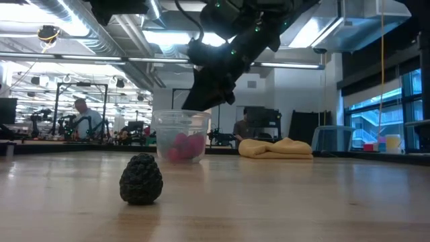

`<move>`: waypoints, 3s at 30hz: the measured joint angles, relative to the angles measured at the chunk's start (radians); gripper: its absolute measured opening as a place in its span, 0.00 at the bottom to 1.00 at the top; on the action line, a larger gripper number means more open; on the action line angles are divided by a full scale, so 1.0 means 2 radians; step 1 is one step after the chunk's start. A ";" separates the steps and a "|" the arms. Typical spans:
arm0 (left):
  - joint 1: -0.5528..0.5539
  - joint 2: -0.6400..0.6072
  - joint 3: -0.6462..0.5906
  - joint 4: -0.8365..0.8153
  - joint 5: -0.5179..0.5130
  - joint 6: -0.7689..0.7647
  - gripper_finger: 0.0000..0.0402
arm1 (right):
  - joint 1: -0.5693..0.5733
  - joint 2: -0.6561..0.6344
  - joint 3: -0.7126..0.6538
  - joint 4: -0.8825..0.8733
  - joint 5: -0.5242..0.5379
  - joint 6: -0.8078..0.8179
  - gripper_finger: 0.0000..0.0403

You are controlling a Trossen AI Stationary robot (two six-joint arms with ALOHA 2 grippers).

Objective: Pick and placing Produce into tupperware
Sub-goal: Put the right black raspberry into the transparent container, then put the black raspberry into the transparent container

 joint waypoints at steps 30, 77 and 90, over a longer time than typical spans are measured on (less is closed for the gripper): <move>0.000 0.000 0.000 0.000 0.000 0.000 0.32 | 0.000 0.002 0.000 -0.024 -0.002 -0.016 0.40; -0.024 0.377 0.043 0.449 0.209 0.046 0.37 | 0.135 -0.393 -0.431 0.209 0.011 0.038 0.42; -0.016 0.410 0.105 0.385 0.251 -0.057 0.57 | 0.135 -0.390 -0.441 0.220 0.010 0.061 0.42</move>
